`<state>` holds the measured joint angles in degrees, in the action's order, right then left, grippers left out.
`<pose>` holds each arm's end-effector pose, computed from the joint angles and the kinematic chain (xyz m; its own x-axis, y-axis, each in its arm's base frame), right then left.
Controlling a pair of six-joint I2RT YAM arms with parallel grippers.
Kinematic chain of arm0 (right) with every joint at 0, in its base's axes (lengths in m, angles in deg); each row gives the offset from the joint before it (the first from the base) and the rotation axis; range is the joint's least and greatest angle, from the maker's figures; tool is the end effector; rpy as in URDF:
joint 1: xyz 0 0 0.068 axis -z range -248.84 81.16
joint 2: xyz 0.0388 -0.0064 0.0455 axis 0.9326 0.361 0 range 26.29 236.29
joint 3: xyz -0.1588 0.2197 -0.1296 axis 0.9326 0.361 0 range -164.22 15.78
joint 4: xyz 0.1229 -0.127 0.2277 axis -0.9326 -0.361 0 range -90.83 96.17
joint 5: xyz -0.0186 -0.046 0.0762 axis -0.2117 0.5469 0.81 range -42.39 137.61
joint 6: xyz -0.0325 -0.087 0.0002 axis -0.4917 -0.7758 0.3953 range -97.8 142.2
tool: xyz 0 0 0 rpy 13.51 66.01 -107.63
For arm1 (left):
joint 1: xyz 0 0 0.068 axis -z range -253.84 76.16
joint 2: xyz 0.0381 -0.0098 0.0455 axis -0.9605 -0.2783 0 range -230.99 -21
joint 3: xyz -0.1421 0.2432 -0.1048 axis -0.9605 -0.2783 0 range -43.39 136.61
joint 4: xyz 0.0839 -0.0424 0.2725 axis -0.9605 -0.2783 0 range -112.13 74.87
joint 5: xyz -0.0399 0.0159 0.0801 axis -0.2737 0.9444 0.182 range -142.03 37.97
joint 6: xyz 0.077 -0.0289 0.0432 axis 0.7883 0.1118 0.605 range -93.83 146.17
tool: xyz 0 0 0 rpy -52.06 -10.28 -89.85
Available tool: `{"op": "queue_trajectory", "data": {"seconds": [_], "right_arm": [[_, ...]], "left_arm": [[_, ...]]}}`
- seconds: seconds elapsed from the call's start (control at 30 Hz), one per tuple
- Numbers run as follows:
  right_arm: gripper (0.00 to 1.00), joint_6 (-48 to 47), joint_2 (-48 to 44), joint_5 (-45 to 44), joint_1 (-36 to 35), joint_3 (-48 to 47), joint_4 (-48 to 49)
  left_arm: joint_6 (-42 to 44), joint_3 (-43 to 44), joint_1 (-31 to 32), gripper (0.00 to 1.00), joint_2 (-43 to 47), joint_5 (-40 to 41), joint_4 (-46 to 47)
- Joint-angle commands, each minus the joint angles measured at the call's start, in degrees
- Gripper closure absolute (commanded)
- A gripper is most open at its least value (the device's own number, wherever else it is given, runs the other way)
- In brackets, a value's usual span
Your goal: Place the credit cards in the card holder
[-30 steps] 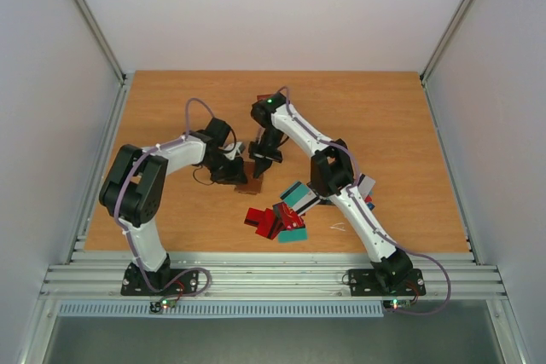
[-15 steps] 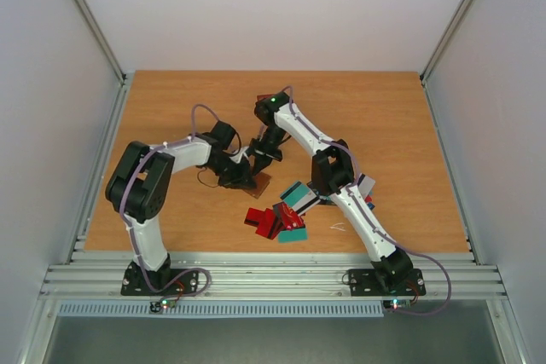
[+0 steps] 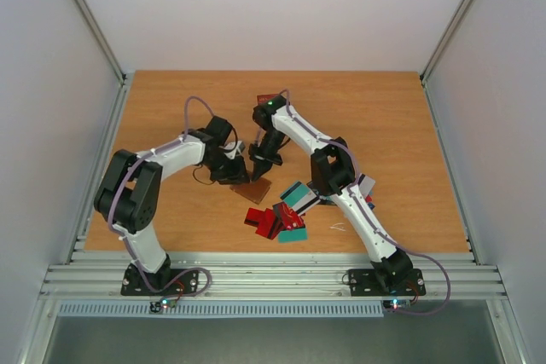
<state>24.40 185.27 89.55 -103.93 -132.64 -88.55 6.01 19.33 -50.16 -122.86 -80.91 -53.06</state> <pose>0.4072 0.3542 0.0960 -0.7996 -0.5269 0.2880 -0.2531 0.7307 0.6341 0.3162 -0.1828 0.1303 -0.9932 0.1062 -0.0476 0.1155 0.8470 -0.5189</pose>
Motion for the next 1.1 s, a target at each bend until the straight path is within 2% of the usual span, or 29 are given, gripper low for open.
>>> {"op": "queue_trajectory", "data": {"seconds": [0.0, 0.1, 0.27, 0.47, 0.6, 0.8, 0.93, 1.07], "right_arm": [[0.99, -1.31, 4.55, -12.26, -1.47, 3.40, 4.46], [0.99, -1.30, 3.56, -12.57, -1.47, 3.99, 5.23], [0.99, -1.30, 1.63, -12.86, -1.47, 6.24, 6.83], [0.99, -1.09, -0.64, -13.01, -1.46, 10.10, 8.92], [0.99, -0.74, -1.24, -13.32, -1.47, 10.42, 9.05], [0.99, -0.29, -1.95, -14.06, -1.47, 10.43, 9.49], [0.99, -0.04, -2.99, -14.16, -1.47, 10.52, 10.25], [0.99, -0.25, -4.98, -13.88, -1.43, 10.69, 12.03]], "left_arm": [[1.73, 1.18, -0.22, 0.67, 2.93, 5.07, 1.76], [1.30, 1.10, -0.14, 0.67, 0.84, 3.65, 3.79], [-0.81, 1.10, 0.05, 0.72, -3.40, 0.88, 5.10], [-4.15, -1.12, 0.05, 0.77, -4.92, -2.09, 10.05], [-5.04, -1.44, 0.09, 0.86, -5.45, -2.28, 10.81], [-4.81, -2.76, 0.43, 0.95, -5.16, -3.43, 12.00], [-4.28, -2.85, 1.22, 0.99, -5.65, -3.60, 12.12], [-4.03, -3.22, 1.62, 1.00, -5.29, -2.91, 12.19]]}}
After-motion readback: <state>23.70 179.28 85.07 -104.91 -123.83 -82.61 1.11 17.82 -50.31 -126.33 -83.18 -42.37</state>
